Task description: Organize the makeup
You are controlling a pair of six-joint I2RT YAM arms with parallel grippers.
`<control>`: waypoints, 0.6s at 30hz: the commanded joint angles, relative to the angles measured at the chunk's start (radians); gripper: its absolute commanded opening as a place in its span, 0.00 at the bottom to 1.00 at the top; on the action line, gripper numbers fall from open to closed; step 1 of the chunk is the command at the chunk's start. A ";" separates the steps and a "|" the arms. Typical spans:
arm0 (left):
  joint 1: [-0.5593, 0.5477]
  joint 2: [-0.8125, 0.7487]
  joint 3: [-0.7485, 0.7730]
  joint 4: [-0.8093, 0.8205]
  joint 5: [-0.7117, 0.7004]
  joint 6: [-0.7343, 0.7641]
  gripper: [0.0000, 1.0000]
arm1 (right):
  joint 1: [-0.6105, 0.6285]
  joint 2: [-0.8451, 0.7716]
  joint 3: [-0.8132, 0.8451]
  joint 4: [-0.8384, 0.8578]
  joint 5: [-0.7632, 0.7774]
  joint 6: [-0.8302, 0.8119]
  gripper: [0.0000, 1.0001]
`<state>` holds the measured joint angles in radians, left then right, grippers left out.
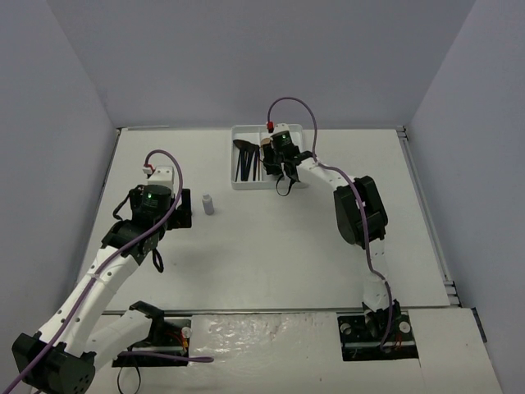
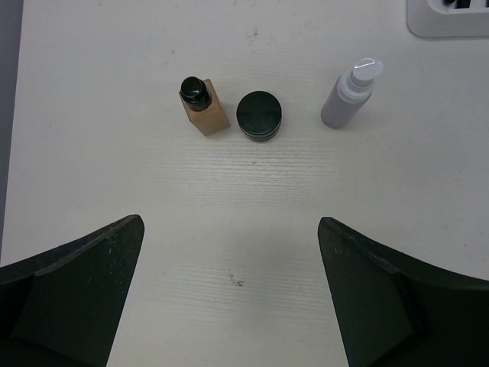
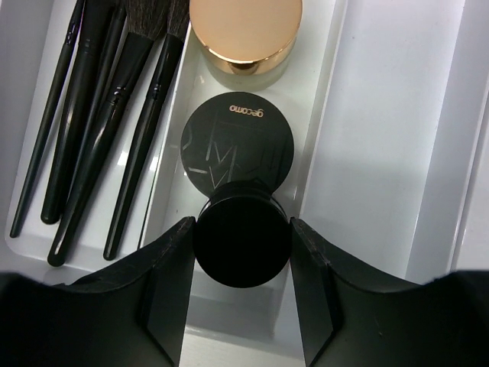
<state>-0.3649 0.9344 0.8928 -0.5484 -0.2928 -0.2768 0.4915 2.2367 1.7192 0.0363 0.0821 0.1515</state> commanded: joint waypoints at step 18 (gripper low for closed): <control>0.003 0.002 0.041 0.034 -0.005 -0.004 0.97 | -0.009 -0.007 0.078 0.039 -0.008 -0.008 0.00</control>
<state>-0.3649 0.9360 0.8928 -0.5484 -0.2928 -0.2768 0.4900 2.3215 1.8314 0.0645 0.0965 0.1327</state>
